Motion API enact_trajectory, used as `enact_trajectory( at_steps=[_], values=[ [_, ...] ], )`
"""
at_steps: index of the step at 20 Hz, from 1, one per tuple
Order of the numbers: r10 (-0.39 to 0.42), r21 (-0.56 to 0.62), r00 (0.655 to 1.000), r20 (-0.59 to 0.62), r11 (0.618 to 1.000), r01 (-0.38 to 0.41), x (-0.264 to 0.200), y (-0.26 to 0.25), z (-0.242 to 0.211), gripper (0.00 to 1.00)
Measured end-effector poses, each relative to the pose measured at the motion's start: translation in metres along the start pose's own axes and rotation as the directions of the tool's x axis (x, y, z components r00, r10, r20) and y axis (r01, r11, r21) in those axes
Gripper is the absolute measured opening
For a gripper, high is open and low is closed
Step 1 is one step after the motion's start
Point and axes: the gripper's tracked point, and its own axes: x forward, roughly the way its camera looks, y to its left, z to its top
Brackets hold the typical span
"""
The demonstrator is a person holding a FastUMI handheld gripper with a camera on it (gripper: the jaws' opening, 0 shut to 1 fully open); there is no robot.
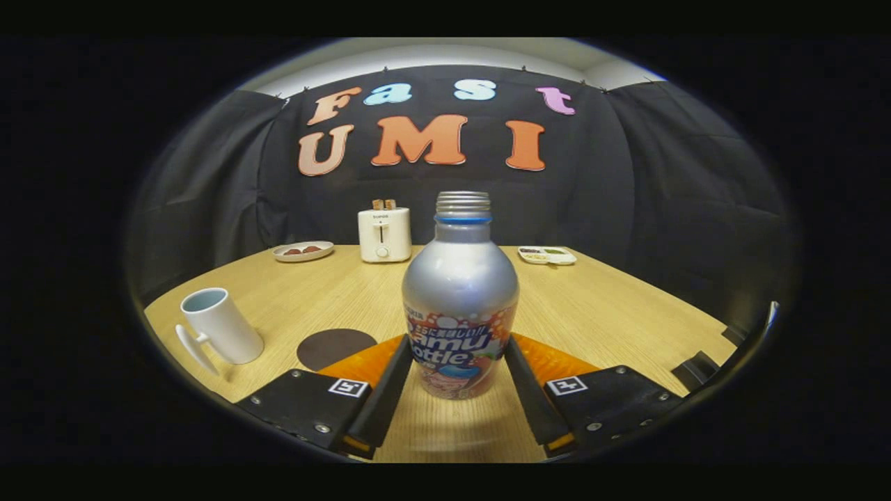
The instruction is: Take the bottle from table, then pour the juice into the cup, finally place the bottle on the coaster
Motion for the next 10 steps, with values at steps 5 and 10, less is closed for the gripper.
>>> enact_trajectory(
  at_steps=[5, 10],
  values=[
    [0.011, 0.003, 1.0, -0.003, 1.0, -0.011, -0.005, 0.007, 0.016, 0.75],
    [0.026, -0.059, 0.999, 0.029, 0.998, -0.025, -0.017, 0.021, 0.035, 0.75]
  ],
)
